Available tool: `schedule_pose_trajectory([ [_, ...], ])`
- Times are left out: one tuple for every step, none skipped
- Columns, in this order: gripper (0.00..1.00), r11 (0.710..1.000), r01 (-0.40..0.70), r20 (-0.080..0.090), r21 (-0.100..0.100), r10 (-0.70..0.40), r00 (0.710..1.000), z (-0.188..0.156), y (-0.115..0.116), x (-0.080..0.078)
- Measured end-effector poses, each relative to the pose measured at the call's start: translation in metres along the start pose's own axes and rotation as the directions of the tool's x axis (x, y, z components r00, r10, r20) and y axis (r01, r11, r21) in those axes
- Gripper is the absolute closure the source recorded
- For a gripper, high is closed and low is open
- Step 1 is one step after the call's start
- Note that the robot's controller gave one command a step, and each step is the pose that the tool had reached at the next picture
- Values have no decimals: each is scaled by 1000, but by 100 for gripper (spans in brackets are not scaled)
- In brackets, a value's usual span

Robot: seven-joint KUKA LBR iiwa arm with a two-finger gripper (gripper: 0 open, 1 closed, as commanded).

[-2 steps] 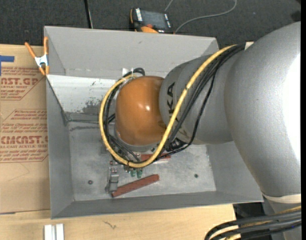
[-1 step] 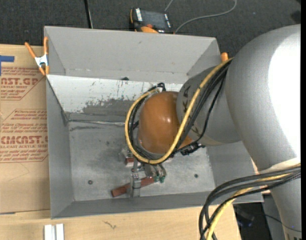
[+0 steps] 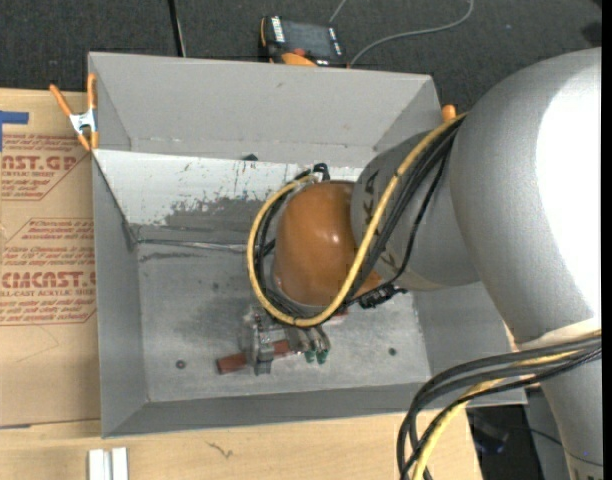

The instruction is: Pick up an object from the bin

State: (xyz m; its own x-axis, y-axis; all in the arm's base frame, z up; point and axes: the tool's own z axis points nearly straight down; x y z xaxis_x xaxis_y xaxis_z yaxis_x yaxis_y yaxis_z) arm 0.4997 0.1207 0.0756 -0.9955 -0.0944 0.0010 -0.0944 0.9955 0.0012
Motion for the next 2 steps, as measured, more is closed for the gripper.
schedule_pose_trajectory([
  [0, 1000, 0, 2, 0, 0, 1000, 0, 0, 0],
  [100, 1000, 0, 2, -1, 0, 1000, 0, 0, 0],
])
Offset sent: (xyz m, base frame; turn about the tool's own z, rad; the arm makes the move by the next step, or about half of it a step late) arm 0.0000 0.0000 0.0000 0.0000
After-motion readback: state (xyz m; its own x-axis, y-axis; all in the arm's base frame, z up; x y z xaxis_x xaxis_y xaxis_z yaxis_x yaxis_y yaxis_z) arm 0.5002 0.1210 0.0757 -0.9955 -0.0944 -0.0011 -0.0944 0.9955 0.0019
